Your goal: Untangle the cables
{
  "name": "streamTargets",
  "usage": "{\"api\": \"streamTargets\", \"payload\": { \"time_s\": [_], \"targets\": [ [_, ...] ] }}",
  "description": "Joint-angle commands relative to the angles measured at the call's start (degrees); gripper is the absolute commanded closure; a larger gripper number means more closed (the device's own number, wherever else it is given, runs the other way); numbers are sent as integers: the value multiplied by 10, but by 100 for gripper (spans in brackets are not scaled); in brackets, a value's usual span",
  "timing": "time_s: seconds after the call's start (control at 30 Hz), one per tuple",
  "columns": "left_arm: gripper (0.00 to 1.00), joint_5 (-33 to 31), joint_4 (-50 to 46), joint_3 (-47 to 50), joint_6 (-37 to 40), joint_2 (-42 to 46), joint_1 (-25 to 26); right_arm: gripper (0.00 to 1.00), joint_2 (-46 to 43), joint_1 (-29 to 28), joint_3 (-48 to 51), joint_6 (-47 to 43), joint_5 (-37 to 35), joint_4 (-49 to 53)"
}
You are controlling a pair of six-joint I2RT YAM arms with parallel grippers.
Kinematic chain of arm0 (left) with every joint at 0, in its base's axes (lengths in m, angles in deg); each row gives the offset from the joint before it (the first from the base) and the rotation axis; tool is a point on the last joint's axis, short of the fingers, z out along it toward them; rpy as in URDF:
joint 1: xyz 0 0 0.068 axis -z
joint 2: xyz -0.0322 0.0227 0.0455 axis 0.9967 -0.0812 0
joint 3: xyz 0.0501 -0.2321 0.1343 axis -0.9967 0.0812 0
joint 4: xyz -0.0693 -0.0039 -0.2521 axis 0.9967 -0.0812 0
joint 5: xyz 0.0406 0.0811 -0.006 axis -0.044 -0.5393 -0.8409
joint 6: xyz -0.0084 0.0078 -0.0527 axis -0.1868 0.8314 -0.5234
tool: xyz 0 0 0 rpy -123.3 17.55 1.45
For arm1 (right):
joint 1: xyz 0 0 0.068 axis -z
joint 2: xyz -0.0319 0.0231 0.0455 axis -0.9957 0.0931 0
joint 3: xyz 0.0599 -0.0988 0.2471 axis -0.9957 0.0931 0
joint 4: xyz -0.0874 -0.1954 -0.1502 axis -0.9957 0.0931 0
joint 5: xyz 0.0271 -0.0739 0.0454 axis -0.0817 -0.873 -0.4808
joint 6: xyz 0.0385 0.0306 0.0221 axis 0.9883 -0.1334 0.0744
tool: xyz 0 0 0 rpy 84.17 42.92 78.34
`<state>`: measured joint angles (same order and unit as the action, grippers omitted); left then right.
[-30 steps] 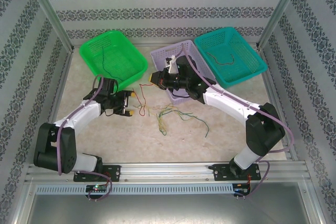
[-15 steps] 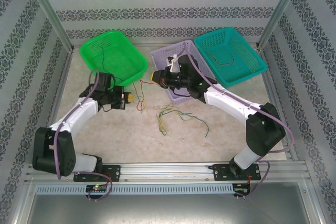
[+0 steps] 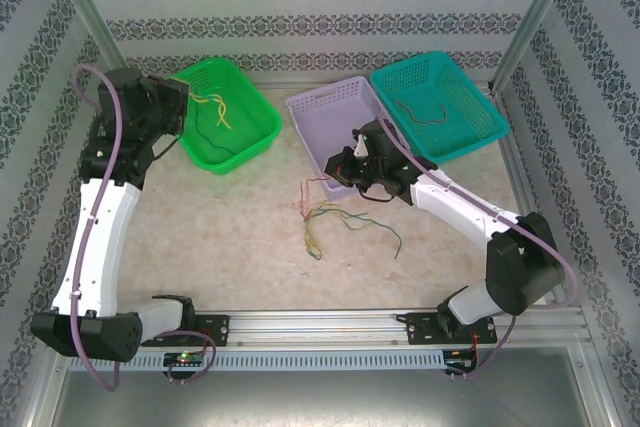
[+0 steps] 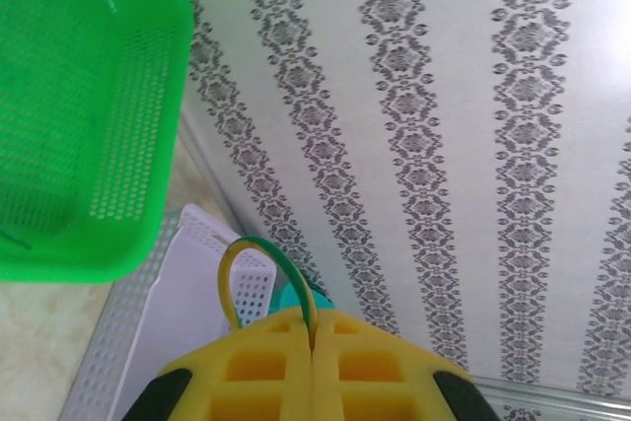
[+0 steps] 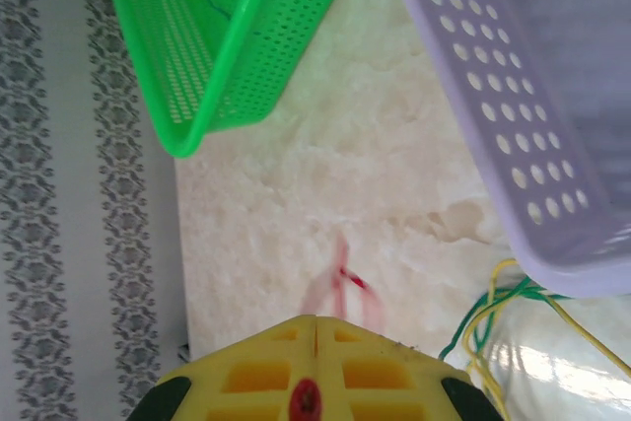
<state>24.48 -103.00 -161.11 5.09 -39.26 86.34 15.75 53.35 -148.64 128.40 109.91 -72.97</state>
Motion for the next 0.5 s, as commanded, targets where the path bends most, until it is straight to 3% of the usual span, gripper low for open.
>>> {"api": "streamTargets", "payload": {
  "time_s": [0.0,0.3,0.47],
  "targets": [
    [100,26,16,-18,58,-29,-8,100,9,-28,-39,-36,-7,27],
    [100,154,68,32,67,-45,-6,100,88,-99,-164,-30,-5,39],
    [100,209,93,48,111,-44,4,100,161,-111,-176,20,39,27]
  ]
}}
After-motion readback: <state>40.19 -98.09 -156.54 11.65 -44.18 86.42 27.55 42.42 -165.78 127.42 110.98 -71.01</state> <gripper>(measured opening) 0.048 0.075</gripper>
